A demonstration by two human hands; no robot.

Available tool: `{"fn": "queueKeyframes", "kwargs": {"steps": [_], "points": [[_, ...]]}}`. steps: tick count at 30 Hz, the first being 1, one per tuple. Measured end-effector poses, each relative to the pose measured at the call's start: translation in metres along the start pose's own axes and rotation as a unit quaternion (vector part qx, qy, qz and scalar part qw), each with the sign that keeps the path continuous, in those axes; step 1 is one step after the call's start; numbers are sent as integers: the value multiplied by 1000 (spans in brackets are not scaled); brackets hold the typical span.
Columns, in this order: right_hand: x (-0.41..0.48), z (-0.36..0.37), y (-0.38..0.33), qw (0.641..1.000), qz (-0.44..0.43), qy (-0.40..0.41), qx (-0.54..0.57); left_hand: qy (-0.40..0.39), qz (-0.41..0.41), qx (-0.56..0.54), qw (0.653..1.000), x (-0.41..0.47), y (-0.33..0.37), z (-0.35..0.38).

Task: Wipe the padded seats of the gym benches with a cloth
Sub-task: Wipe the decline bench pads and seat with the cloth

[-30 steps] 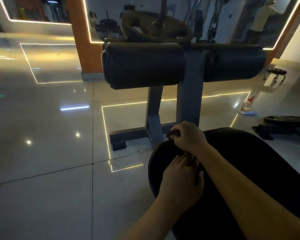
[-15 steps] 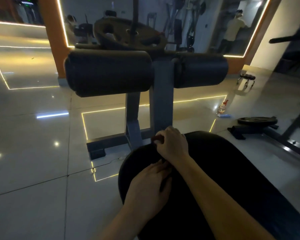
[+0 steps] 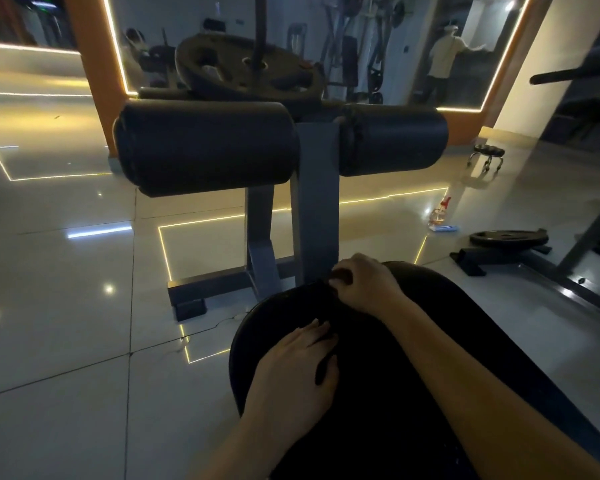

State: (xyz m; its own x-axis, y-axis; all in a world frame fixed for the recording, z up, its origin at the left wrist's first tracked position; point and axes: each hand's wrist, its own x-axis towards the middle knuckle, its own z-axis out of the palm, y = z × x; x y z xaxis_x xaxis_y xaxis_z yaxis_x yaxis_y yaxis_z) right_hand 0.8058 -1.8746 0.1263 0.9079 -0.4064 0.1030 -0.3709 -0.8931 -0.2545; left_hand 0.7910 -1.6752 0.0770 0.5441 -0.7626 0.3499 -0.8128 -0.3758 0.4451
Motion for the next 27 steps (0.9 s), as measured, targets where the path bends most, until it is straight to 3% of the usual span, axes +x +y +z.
{"fn": "queueKeyframes", "kwargs": {"steps": [4, 7, 9, 12, 16, 22, 25, 27], "points": [[3, -10, 3, 998, -21, -14, -57, 0, 0, -11, 1000, -2, -1, -1], [12, -12, 7, 995, 17, 30, -98, 13, -21, -15, 1000, 2, 0, -1], [15, -5, -6, 997, 20, 31, -65, -5, -52, 17, 998, 5, 0, 1], [13, 12, -36, 999, -48, 3, -5, -37, -71, 86, 993, 8, -3, 3], [11, 11, -42, 996, -87, 5, -10, -54, -85, 114, 988, 8, -3, 6], [20, -9, -2, 991, -11, 16, -131, -72, -92, 117, 986, 8, -2, 3], [20, 2, -5, 996, -1, 23, -82, -75, -94, 119, 986, 8, -4, 5], [15, 12, -18, 997, -52, 21, -46, -76, -93, 125, 985, 8, -4, 6]]}}
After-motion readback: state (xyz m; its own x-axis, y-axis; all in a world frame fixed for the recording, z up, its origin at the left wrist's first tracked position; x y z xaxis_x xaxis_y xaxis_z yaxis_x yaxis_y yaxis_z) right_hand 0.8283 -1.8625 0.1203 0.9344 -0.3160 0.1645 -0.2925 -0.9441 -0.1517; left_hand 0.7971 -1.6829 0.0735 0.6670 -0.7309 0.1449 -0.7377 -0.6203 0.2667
